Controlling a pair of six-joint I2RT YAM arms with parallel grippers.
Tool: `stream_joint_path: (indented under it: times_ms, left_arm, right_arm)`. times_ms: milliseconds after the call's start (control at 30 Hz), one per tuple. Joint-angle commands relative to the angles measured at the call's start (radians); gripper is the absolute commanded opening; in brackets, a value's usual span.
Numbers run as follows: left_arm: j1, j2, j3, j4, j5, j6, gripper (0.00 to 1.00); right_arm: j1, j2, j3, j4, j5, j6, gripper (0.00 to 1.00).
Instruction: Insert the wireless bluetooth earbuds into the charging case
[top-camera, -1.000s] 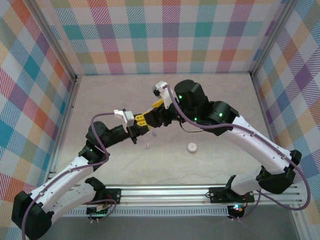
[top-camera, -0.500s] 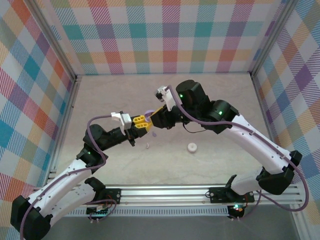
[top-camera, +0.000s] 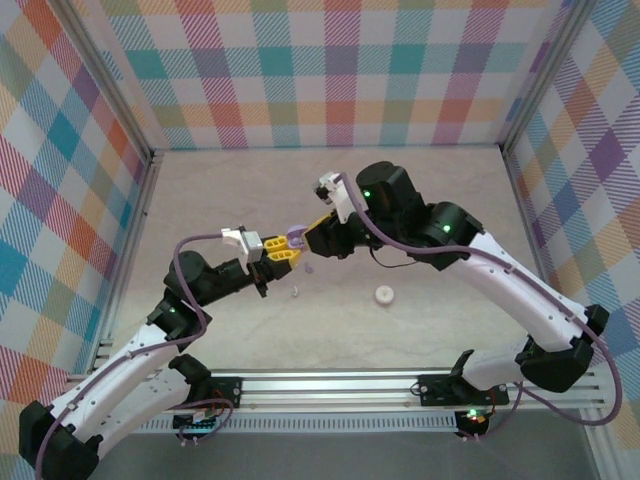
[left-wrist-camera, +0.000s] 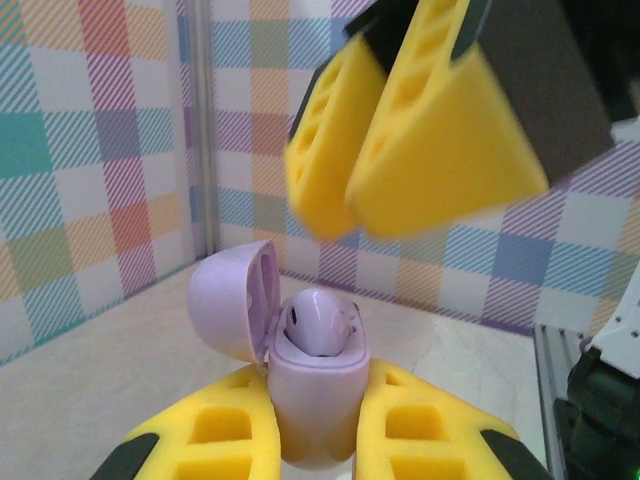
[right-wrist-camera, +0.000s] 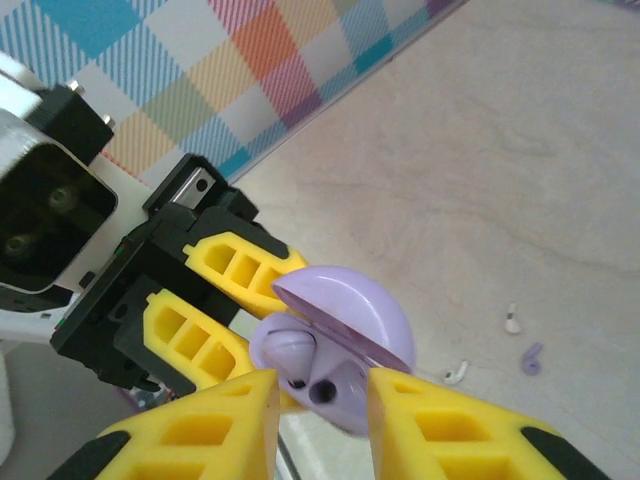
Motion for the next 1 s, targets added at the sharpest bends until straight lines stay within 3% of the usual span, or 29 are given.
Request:
stream_joint_path:
  times_ms: [0, 167, 367, 533, 767, 967]
  left_arm:
    - [-0.008, -0.041, 0.022, -0.145, -0.061, 0.057, 0.00]
    - [-0.008, -0.128, -0.026, -0.199, -0.113, 0.045, 0.00]
    - [-0.008, -0.206, -0.078, -0.225, -0.143, 0.023, 0.00]
    - [-0.008, -0.220, -0.082, -0.250, -0.136, 0.025, 0.00]
    - [-0.008, -0.220, -0.084, -0.270, -0.124, 0.033, 0.00]
    - [-0.008, -0.217, -0.096, -0.277, -0.134, 0.051, 0.00]
  right_arm:
    - [-0.043, -0.046, 0.050, -0.046, 0.099, -0.015, 0.28]
    - [-0.152, -0.022, 0.016, -0.090, 0.089, 0.045, 0.30]
    - [-0.178, 0.043, -0.129, 0.007, 0.056, 0.037, 0.36]
    - [-0.189, 0.230, -0.160, 0.080, -0.025, 0.035, 0.39]
    - [-0.206, 0.580, 0.004, 0.059, -0.127, 0.021, 0.40]
    - [-0.206, 0.728, 0.067, 0.048, -0.150, 0.020, 0.42]
